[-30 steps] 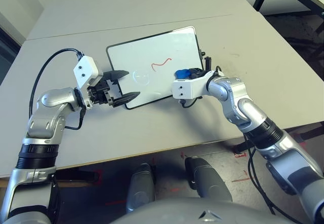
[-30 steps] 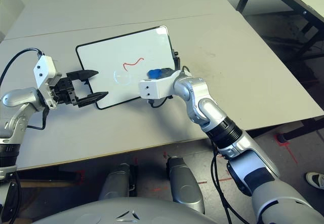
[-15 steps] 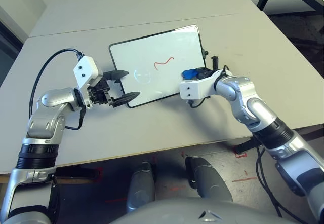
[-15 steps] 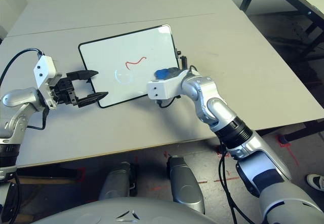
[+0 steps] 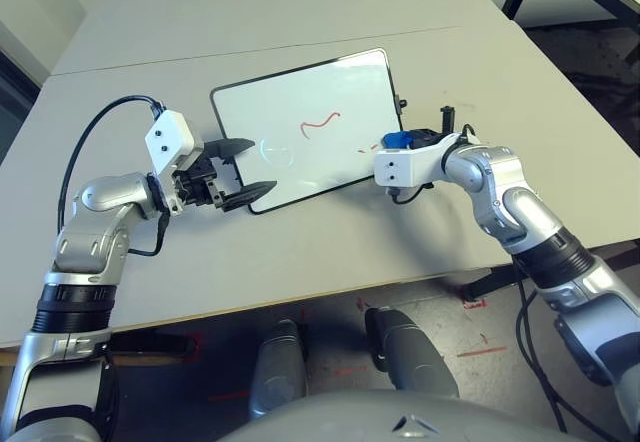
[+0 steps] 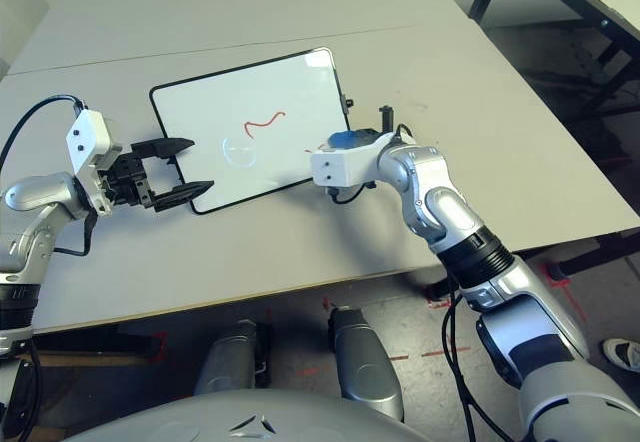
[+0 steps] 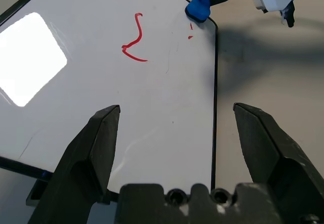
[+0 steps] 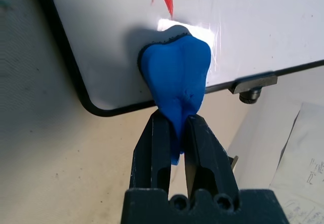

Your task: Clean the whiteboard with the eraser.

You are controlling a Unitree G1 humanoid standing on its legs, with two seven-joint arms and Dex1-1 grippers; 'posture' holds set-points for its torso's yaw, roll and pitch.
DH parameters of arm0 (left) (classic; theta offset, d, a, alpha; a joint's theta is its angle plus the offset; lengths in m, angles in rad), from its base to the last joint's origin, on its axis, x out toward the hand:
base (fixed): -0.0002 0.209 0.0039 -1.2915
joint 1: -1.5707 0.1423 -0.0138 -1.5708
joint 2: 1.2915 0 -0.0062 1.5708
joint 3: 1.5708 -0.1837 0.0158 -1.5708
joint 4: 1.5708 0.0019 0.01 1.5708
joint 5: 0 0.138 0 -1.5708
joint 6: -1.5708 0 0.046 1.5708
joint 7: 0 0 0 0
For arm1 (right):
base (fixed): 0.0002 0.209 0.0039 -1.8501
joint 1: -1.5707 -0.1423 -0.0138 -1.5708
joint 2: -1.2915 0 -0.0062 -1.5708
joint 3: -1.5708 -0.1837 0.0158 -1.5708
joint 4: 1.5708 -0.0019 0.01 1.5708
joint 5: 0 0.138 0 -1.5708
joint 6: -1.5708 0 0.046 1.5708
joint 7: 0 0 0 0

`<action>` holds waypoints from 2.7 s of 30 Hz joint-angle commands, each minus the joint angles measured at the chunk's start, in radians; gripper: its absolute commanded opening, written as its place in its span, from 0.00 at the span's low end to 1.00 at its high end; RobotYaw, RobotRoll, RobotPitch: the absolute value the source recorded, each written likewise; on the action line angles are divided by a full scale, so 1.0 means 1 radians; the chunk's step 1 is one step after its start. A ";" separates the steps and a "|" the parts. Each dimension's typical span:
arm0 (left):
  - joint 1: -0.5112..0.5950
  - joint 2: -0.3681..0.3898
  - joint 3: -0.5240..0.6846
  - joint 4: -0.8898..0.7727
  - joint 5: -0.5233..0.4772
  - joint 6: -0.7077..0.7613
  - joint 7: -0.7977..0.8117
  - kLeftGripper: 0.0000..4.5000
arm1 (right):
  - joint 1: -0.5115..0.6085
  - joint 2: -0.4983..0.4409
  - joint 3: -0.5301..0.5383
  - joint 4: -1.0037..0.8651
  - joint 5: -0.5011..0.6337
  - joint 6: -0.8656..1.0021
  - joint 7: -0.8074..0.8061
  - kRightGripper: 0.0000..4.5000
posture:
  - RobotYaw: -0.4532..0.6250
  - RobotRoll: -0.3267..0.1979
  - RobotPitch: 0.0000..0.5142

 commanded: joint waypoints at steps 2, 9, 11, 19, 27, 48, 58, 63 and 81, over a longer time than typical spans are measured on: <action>0.008 0.003 -0.011 0.011 0.020 -0.007 -0.006 1.00 | 0.024 0.047 0.065 -0.011 -0.006 -0.010 0.040 0.04 | 0.31 0.62 0.31; 0.017 0.003 -0.008 0.008 0.021 -0.010 -0.003 1.00 | 0.000 0.098 0.082 -0.004 -0.017 -0.020 0.048 0.04 | 0.32 0.62 0.31; 0.020 0.001 -0.008 0.006 0.021 -0.010 -0.001 1.00 | -0.016 0.120 0.092 0.004 -0.017 -0.026 0.047 0.04 | 0.32 0.62 0.30; 0.020 -0.006 -0.009 0.002 0.022 -0.011 0.006 1.00 | -0.053 0.163 0.114 0.024 -0.020 -0.061 0.051 0.04 | 0.33 0.62 0.29; 0.020 -0.009 -0.006 -0.002 0.021 -0.010 0.011 1.00 | -0.031 0.099 0.093 0.020 -0.031 -0.059 0.083 0.04 | 0.32 0.62 0.28; -0.012 -0.007 -0.003 0.020 0.025 -0.011 0.011 1.00 | -0.062 -0.024 -0.005 0.041 -0.012 -0.040 0.089 0.04 | 0.31 0.62 0.25; 0.003 0.016 0.027 0.037 0.028 -0.019 0.016 1.00 | -0.199 -0.002 -0.028 -0.030 0.035 -0.001 0.173 0.03 | 0.31 0.62 0.25; -0.008 0.024 0.034 0.054 0.030 -0.025 0.016 1.00 | -0.249 0.044 -0.012 -0.020 0.047 -0.007 0.170 0.03 | 0.31 0.62 0.24; 0.009 0.024 0.051 0.038 0.029 -0.024 0.030 1.00 | -0.310 0.169 0.067 0.197 0.034 -0.104 0.048 0.03 | 0.34 0.62 0.25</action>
